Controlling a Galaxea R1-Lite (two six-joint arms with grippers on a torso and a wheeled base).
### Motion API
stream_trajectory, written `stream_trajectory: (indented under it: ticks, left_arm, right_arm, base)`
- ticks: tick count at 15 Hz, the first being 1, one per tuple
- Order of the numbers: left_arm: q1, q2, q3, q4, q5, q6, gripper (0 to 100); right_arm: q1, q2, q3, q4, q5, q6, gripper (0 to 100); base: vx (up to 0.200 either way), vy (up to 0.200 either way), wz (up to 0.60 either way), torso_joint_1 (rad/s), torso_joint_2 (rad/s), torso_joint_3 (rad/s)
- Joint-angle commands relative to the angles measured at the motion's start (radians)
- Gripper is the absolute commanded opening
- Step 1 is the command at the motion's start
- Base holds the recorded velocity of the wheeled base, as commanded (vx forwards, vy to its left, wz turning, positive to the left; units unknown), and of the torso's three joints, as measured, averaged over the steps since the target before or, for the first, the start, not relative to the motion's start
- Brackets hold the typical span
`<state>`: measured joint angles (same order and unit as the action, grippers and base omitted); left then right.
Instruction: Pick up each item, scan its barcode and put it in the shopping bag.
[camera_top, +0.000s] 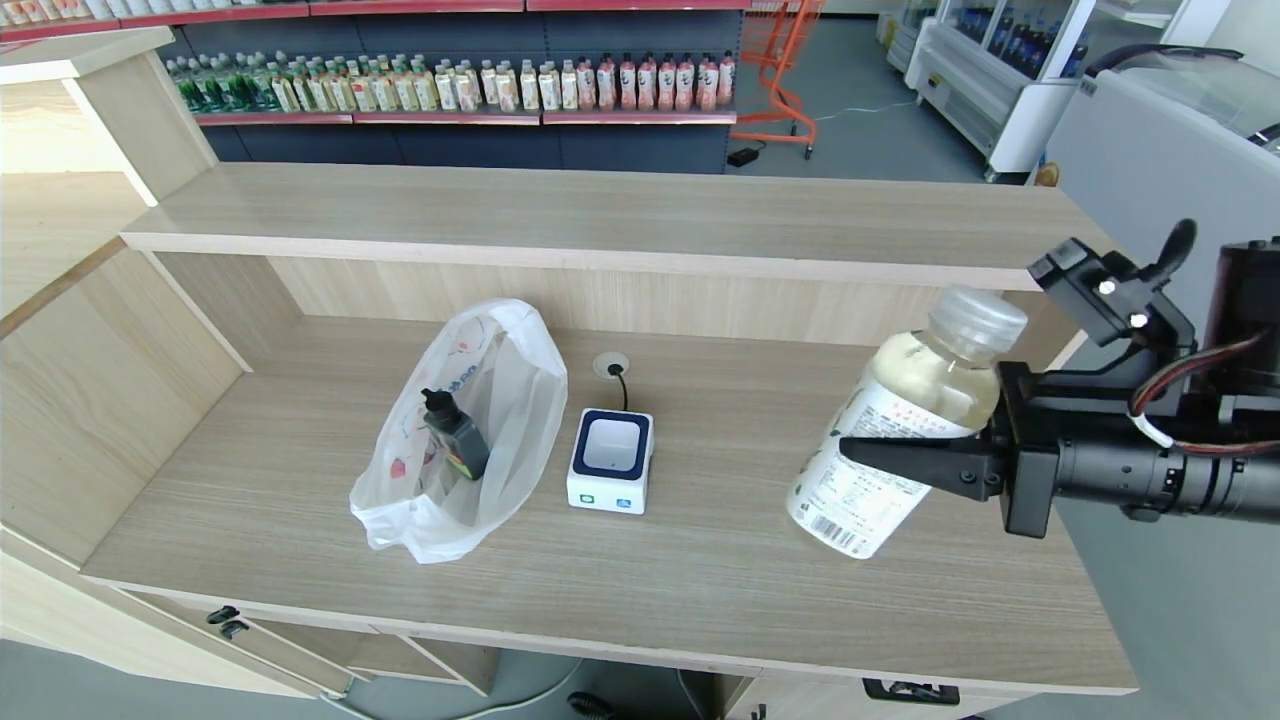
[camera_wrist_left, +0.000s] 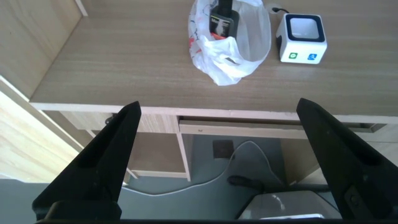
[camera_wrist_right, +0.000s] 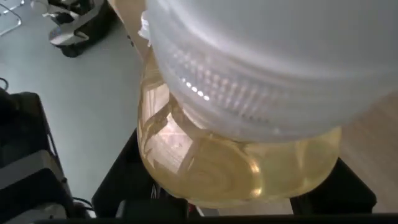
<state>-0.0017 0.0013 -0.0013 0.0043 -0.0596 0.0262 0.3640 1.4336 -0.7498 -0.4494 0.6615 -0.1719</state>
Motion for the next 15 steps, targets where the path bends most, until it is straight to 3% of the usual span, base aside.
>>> stream_trajectory:
  ticks: [1, 4, 5, 8, 15]
  left_arm:
    - [0.0, 0.0, 0.0, 0.0, 0.001, 0.0, 100]
    - [0.0, 0.0, 0.0, 0.0, 0.0, 0.0, 100]
    - [0.0, 0.0, 0.0, 0.0, 0.0, 0.0, 100]
    - [0.0, 0.0, 0.0, 0.0, 0.001, 0.0, 100]
    - [0.0, 0.0, 0.0, 0.0, 0.0, 0.001, 100]
  right_arm:
    - [-0.194, -0.016, 0.05, -0.003, -0.141, -0.316, 0]
    - [-0.261, -0.064, 0.073, -0.012, -0.203, -0.474, 0]
    - [-0.267, -0.071, 0.095, -0.015, -0.244, -0.595, 0]
    - [-0.301, -0.082, 0.107, -0.054, -0.25, -0.768, 0]
    - [-0.301, -0.167, 0.164, -0.074, -0.252, -0.824, 0]
  base:
    - [0.0, 0.0, 0.0, 0.0, 0.0, 0.0]
    - [0.0, 0.0, 0.0, 0.0, 0.0, 0.0]
    - [0.0, 0.0, 0.0, 0.0, 0.0, 0.0]
    - [0.0, 0.0, 0.0, 0.0, 0.0, 0.0]
    - [0.0, 0.0, 0.0, 0.0, 0.0, 0.0]
